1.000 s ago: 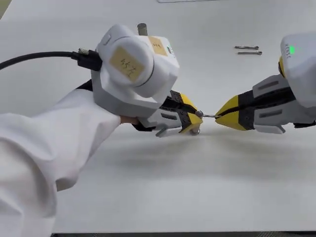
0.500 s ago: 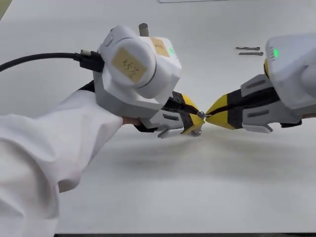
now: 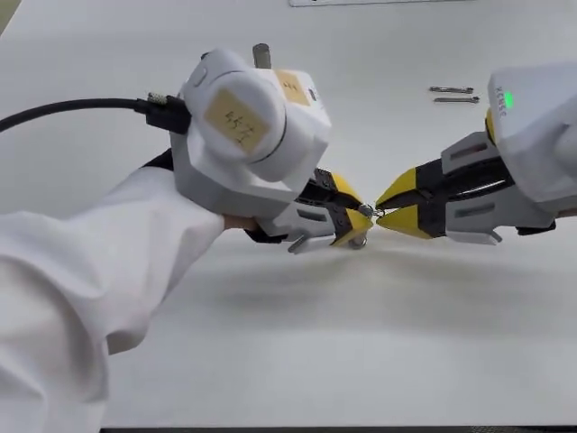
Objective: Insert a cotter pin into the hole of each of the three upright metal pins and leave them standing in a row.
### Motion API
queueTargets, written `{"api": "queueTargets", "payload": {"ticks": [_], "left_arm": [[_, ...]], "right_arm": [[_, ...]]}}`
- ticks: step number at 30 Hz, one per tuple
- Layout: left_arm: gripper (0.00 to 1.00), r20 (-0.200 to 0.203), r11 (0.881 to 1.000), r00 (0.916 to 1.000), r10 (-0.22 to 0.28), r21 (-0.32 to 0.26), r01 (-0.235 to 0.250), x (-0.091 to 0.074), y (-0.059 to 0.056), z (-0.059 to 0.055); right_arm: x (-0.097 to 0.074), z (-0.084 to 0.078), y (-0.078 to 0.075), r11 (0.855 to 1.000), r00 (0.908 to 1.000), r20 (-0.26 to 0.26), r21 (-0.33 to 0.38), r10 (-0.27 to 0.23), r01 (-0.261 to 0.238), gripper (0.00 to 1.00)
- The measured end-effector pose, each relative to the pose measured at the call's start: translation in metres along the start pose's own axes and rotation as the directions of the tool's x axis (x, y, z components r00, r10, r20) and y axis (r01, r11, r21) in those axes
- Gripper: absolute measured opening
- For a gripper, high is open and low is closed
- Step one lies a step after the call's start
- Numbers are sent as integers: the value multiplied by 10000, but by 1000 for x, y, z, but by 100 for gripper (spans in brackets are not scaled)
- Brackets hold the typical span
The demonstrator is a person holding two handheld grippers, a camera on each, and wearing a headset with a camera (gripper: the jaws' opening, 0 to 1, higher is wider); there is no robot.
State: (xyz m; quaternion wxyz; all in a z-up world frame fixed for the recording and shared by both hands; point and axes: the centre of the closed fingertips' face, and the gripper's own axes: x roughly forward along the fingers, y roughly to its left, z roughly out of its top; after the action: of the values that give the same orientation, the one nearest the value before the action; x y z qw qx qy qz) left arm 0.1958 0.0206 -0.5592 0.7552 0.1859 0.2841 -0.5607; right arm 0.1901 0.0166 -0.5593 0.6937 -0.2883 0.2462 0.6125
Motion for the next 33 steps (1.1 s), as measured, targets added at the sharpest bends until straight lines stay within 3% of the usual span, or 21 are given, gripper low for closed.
{"api": "queueTargets", "payload": {"ticks": [33], "left_arm": [[8, 91, 10000, 10000, 8, -49, -8, -5, -3, 5]], "right_arm": [[-4, 5, 1, 9991, 9994, 252, 365, -216, 207, 0]]}}
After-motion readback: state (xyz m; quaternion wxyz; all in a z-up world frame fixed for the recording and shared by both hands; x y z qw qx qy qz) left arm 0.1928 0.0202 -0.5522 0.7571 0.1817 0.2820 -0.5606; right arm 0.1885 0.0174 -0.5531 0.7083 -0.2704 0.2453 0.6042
